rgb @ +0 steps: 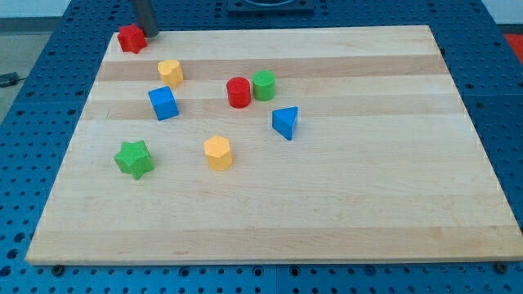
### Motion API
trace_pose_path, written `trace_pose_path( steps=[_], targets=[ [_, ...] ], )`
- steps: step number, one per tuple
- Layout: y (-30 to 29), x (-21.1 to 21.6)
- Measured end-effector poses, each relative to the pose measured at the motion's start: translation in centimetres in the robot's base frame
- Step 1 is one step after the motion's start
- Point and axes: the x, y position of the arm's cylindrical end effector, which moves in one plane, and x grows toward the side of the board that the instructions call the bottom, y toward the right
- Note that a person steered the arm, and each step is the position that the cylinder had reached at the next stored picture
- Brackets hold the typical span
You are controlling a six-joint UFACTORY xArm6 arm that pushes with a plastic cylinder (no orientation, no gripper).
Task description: Push the red circle towards the top middle of the board
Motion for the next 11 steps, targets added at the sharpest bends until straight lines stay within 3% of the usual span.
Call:
trace_pose_path(
  steps=[1,8,11],
  targets=[
    [6.4,1.5],
    [7.4,5.1],
    [9.3,13.4]
  ],
)
